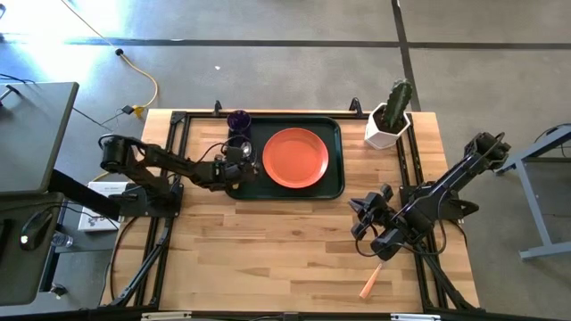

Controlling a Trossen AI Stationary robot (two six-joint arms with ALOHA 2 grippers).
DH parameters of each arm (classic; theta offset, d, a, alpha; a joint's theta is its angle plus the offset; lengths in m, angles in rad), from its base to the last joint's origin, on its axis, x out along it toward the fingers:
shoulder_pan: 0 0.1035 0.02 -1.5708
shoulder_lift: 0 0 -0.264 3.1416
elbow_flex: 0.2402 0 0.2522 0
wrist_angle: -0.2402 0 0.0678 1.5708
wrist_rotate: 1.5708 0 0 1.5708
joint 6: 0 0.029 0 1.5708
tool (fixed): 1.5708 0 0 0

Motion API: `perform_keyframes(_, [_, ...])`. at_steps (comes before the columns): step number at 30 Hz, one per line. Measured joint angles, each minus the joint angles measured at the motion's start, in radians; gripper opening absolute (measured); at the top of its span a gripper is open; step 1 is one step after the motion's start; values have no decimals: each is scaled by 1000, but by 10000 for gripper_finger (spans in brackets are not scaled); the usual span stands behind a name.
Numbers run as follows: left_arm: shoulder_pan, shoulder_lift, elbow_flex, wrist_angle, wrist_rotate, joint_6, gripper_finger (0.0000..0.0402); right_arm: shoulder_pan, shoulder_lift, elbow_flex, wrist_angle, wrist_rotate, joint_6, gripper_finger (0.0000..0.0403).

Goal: Pick and place plate/cup/fork/spoon on tray
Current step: Put the fork on the left side of the serving tray, between the plate and the spoon

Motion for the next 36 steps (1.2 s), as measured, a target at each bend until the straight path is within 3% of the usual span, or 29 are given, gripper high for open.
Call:
perform_keyframes(4, [-95, -41, 0, 165, 1, 268, 45, 0, 0, 0, -37, -147, 42, 110])
perform_keyframes(10, [-251, -51, 0, 547, 104, 666, 44, 26, 42, 0, -52, -554, -29, 128])
perform_keyframes(13, [-296, -51, 1, 650, 181, 760, 44, 62, 86, 0, -39, -732, -72, 128])
perform_keyframes(16, [-317, -51, 2, 701, 195, 797, 44, 102, 132, 0, -9, -854, -128, 128])
perform_keyframes(25, [-310, -51, 6, 716, 194, 788, 44, 216, 258, 0, 197, -1043, -550, 128])
perform_keyframes(36, [-308, -51, 6, 717, 191, 788, 44, 261, 370, 7, 197, -972, -611, 128])
